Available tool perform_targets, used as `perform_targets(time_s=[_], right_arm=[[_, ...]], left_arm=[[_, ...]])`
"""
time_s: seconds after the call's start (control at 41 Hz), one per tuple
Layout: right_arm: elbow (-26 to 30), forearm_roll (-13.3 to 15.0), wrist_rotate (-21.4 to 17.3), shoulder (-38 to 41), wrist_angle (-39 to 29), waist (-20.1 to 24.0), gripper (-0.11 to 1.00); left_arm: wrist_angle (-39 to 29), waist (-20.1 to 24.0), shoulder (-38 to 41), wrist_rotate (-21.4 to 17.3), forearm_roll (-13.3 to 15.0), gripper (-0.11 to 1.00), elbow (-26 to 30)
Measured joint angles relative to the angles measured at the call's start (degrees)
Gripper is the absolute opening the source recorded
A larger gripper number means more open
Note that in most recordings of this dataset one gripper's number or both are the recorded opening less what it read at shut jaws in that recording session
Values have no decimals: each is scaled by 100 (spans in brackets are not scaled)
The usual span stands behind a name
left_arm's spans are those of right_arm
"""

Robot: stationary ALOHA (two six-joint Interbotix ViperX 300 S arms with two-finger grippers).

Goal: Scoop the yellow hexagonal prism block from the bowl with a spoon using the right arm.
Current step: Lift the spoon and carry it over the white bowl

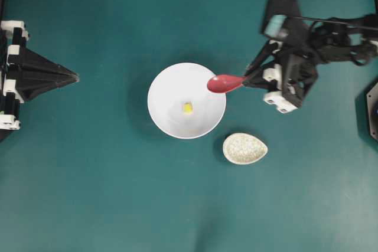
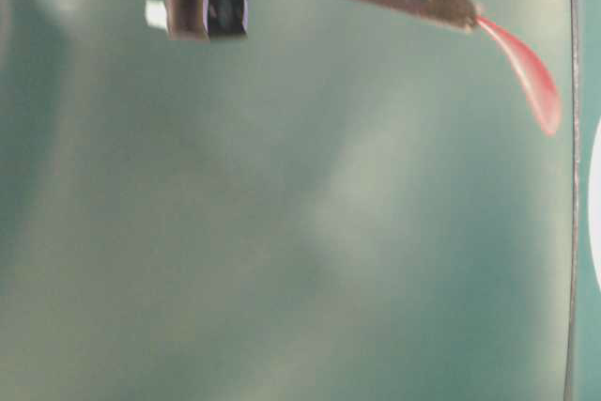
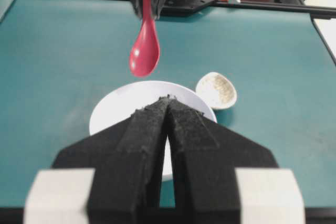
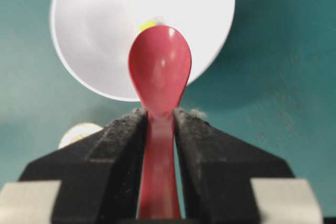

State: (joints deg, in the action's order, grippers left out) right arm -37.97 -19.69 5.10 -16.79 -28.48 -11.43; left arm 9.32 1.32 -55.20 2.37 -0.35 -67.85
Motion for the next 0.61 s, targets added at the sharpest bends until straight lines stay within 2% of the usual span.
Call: perform_targets(time_s=[0.317,0.463,0.61], right_arm=[[1283,519,-255,1195,-1450,-9,25],[1600,659,-369,1406,-1802,-9,25],[1652,677,-369,1485,-1863,35,25]], left_arm=[[0,9,0,0,0,-1,-9],[9,9,0,0,0,-1,0],[0,0,0,0,0,-1,0]])
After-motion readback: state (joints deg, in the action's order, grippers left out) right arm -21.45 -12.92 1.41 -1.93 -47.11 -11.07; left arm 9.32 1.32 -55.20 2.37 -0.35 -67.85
